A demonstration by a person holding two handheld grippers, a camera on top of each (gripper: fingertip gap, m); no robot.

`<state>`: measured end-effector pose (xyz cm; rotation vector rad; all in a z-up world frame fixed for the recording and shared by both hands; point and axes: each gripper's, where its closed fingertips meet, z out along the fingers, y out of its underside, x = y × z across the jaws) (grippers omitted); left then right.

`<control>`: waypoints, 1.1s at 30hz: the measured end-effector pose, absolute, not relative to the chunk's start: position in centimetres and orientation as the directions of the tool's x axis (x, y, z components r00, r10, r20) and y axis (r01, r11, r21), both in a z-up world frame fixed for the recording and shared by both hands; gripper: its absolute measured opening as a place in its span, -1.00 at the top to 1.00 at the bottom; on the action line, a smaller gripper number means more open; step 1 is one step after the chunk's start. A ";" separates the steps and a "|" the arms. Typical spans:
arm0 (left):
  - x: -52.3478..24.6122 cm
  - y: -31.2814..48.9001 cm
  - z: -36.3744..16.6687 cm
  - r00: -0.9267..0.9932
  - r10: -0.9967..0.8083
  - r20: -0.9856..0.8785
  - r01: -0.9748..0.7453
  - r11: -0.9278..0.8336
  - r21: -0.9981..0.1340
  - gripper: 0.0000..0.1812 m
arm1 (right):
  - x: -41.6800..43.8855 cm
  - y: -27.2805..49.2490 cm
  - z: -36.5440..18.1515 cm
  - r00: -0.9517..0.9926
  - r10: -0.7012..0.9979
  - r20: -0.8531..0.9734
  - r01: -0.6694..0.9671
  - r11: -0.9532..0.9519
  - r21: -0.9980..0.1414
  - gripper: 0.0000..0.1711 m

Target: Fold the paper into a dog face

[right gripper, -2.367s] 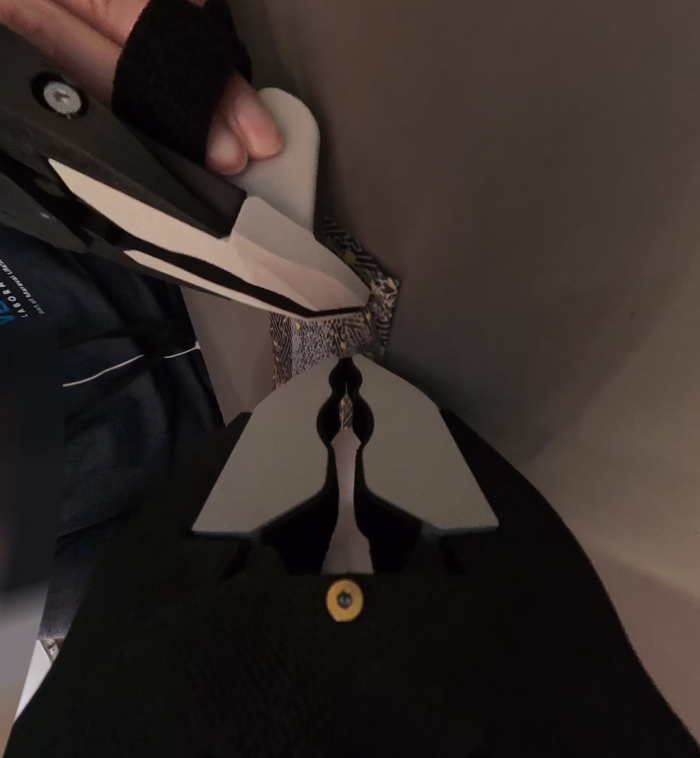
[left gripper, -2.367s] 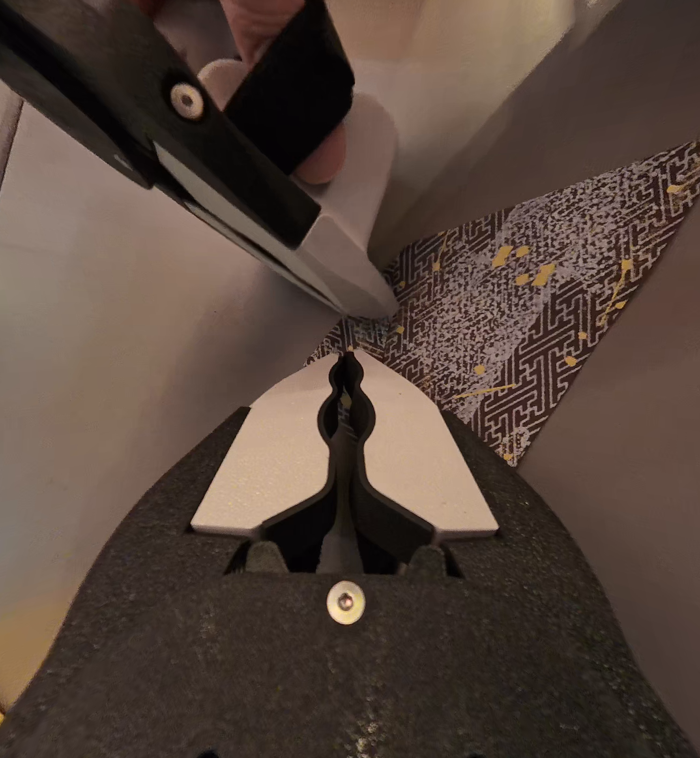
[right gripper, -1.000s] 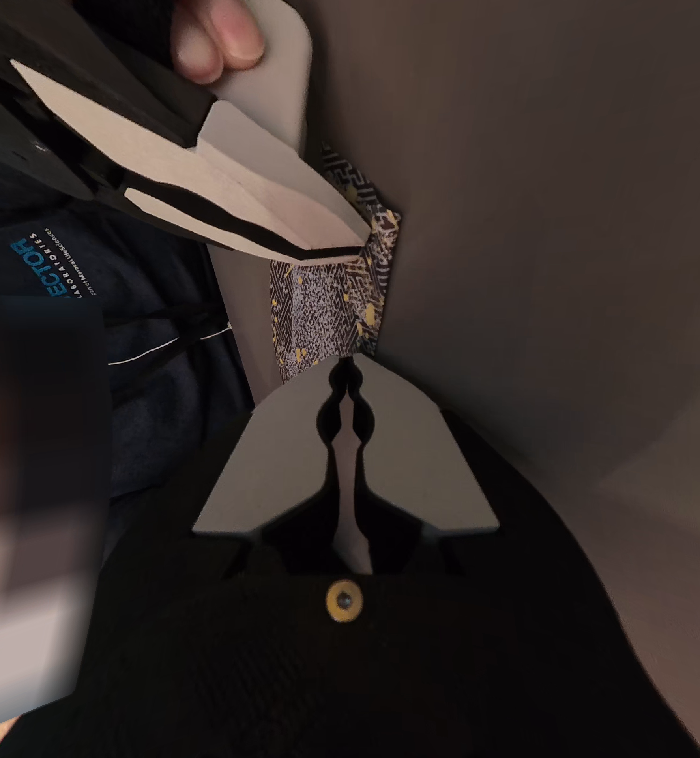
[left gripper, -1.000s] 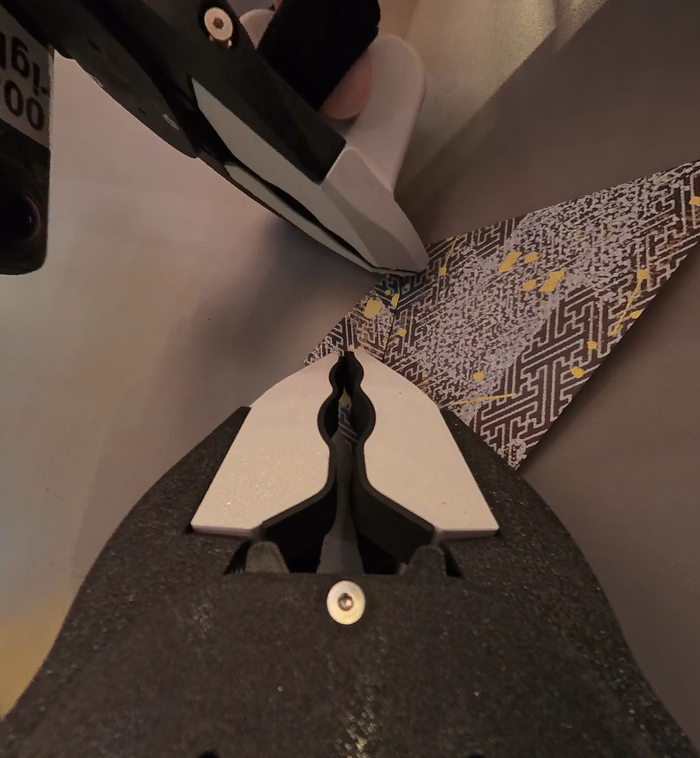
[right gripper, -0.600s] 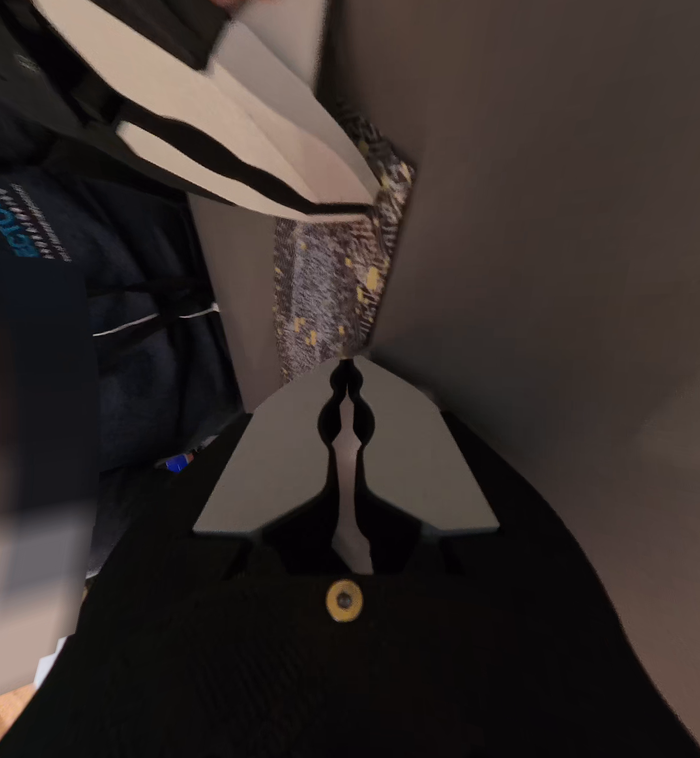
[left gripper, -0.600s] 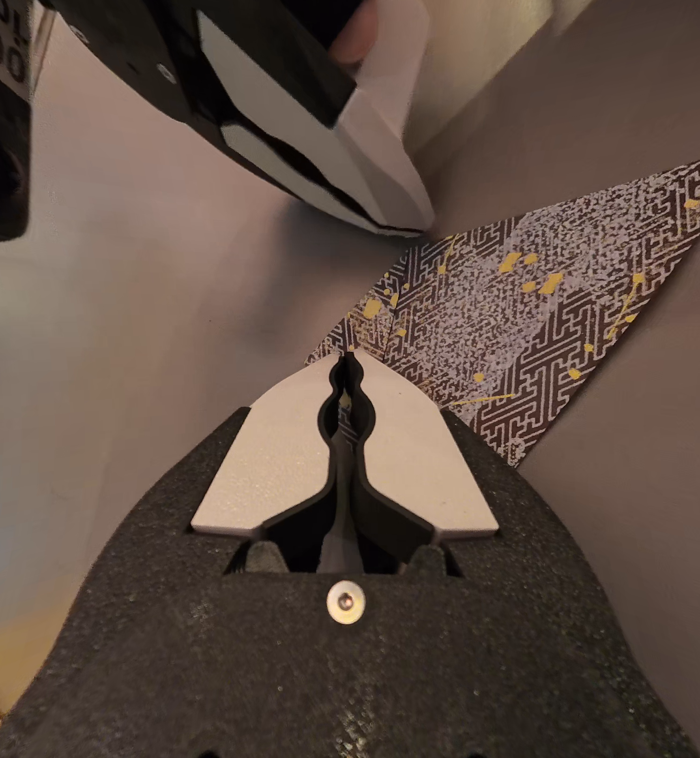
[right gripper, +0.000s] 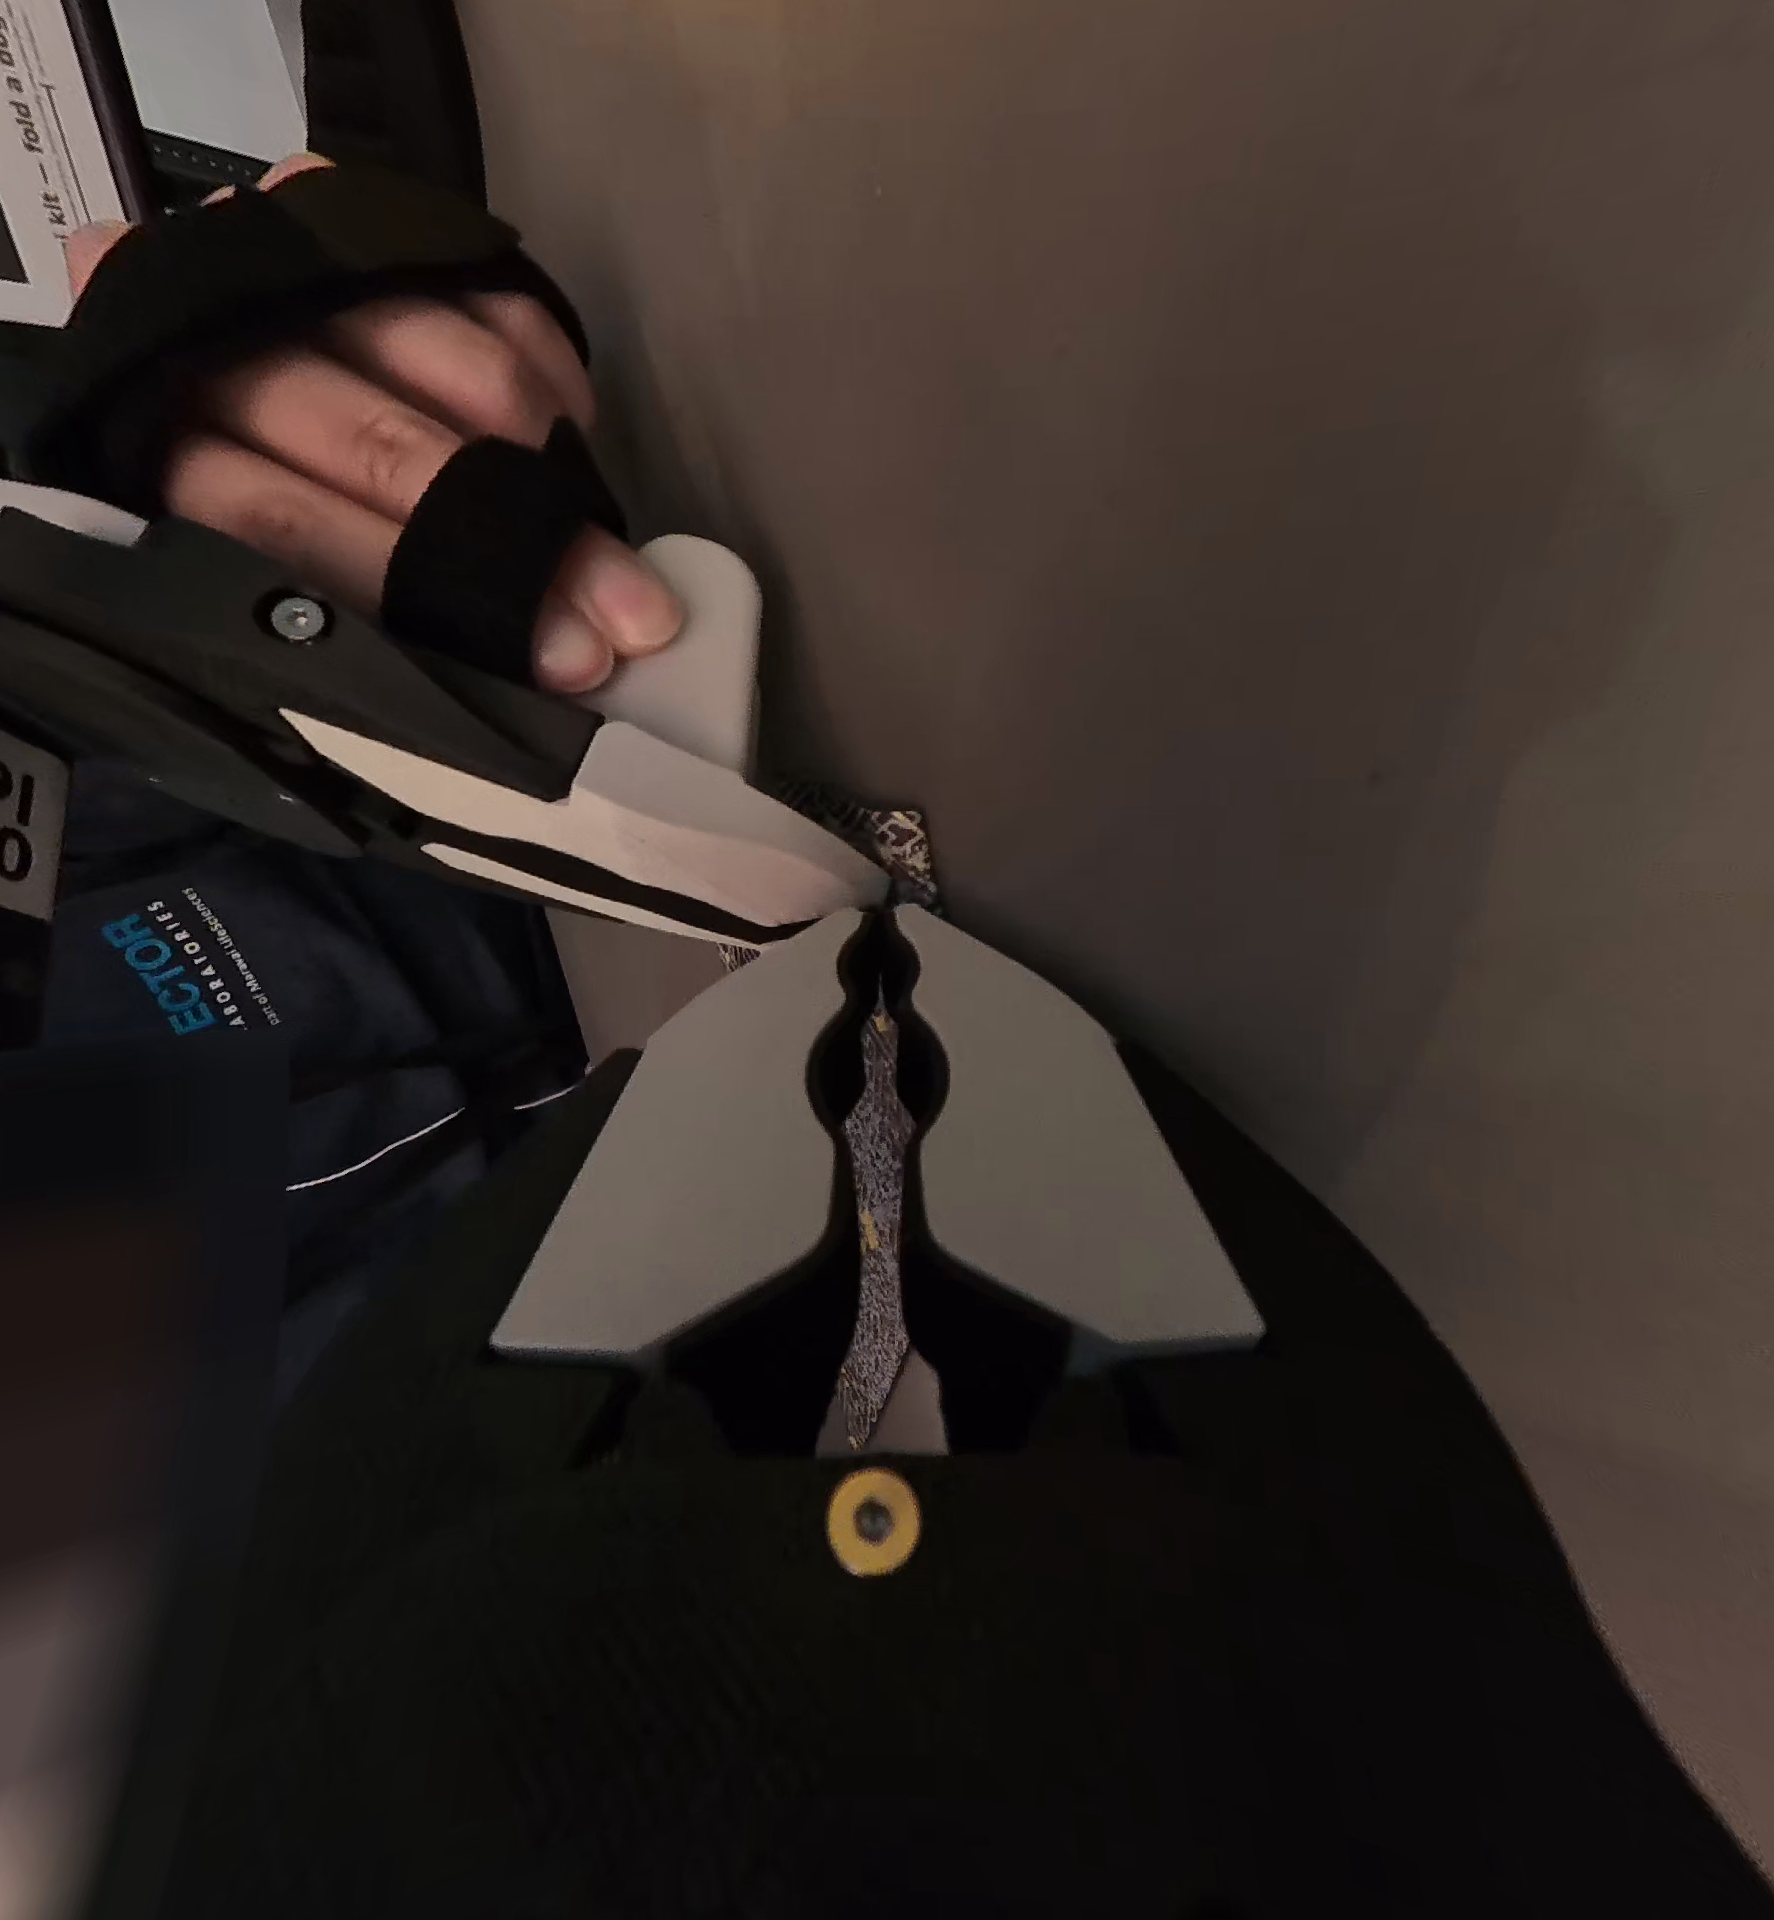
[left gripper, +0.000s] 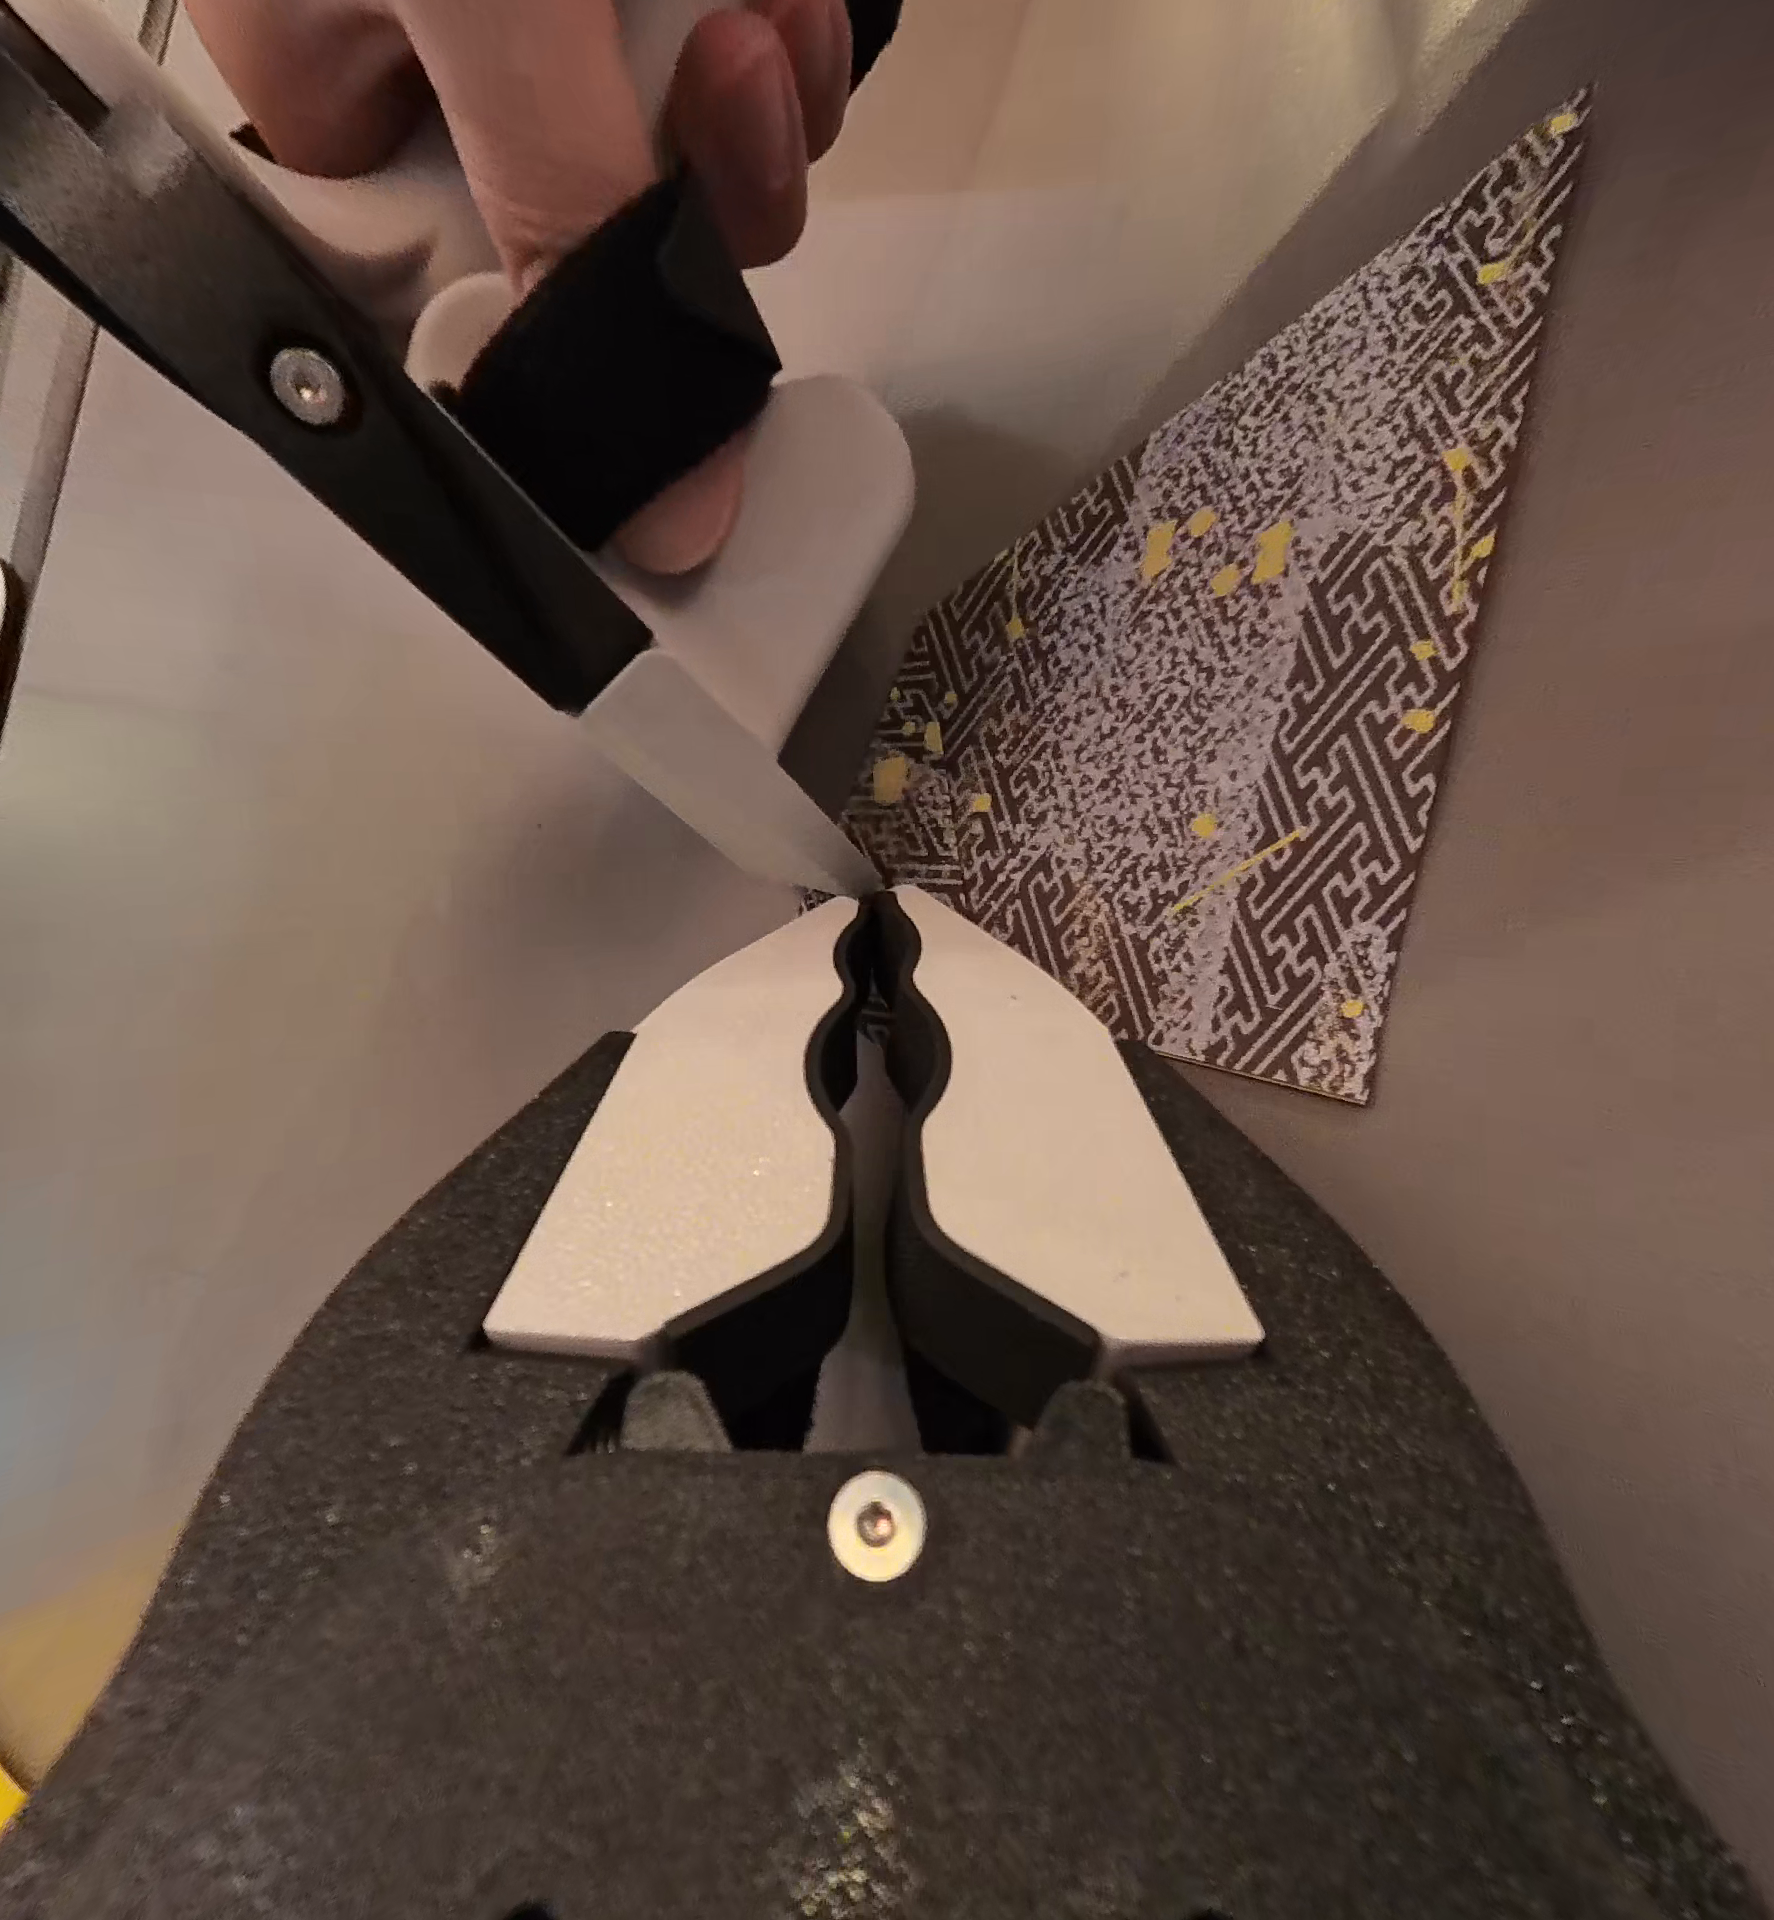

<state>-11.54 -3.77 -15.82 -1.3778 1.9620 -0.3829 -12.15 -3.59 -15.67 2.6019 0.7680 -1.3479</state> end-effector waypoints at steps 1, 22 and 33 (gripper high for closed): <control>-11.5 -3.8 -15.8 -0.190 -0.908 -0.373 -0.702 0.392 -0.595 1.00 | -12.1 -3.6 -15.7 0.477 0.382 -0.791 0.480 -0.868 -0.129 0.99; -10.4 -6.2 -13.5 -0.149 -0.899 -0.411 -0.644 0.404 -0.650 1.00 | -11.7 -5.2 -15.6 0.437 0.334 -0.835 0.507 -0.859 -0.078 0.99; -9.3 -6.9 -15.5 -0.194 -0.868 -0.456 -0.662 0.459 -0.592 1.00 | -11.7 -5.1 -15.6 0.442 0.317 -0.839 0.492 -0.868 -0.070 0.99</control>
